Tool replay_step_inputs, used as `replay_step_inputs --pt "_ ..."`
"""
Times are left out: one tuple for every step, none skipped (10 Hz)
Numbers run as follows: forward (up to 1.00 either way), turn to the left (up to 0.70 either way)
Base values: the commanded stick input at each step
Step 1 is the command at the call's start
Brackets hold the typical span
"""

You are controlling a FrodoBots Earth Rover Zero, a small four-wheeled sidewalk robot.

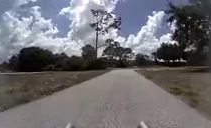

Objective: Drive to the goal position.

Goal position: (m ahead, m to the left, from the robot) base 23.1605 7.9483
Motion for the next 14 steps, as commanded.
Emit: replay_step_inputs --pt "1.00 0.00" --pt "1.00 0.00" --pt "1.00 0.00" --pt "1.00 0.00" --pt "1.00 0.00" --pt "1.00 0.00" --pt "1.00 0.00" --pt "1.00 0.00" --pt "1.00 0.00" --pt "1.00 0.00" --pt "1.00 0.00" --pt "1.00 -0.01" --pt "1.00 -0.37" --pt "1.00 -0.40"
